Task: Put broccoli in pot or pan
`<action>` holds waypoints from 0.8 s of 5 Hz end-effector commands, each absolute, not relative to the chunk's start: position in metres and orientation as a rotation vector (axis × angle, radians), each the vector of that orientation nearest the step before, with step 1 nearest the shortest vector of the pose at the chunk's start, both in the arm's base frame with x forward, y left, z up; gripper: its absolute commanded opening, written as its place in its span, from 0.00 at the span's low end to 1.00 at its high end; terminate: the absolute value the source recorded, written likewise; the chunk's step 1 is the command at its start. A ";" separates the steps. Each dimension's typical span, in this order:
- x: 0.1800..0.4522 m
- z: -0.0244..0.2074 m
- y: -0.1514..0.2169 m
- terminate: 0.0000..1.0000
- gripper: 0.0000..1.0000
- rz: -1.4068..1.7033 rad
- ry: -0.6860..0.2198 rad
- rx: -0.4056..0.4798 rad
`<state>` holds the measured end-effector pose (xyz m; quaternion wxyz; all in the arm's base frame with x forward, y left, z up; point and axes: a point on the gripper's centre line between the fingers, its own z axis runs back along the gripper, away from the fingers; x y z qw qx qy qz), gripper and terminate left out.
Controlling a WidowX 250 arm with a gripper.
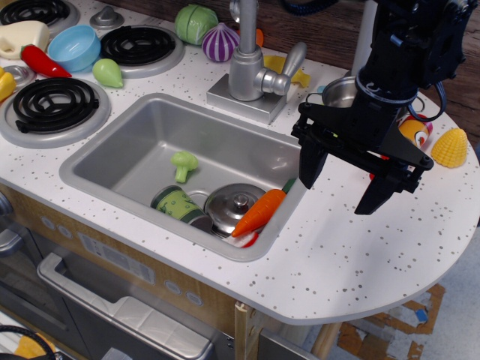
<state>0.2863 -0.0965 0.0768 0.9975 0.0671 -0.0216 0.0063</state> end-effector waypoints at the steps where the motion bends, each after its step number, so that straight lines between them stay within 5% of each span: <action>1: 0.286 0.077 -0.097 0.00 1.00 0.013 -0.043 0.134; 3: 0.310 0.094 -0.020 0.00 1.00 -0.040 -0.012 0.163; 4: 0.337 0.083 0.029 0.00 1.00 0.011 0.022 0.189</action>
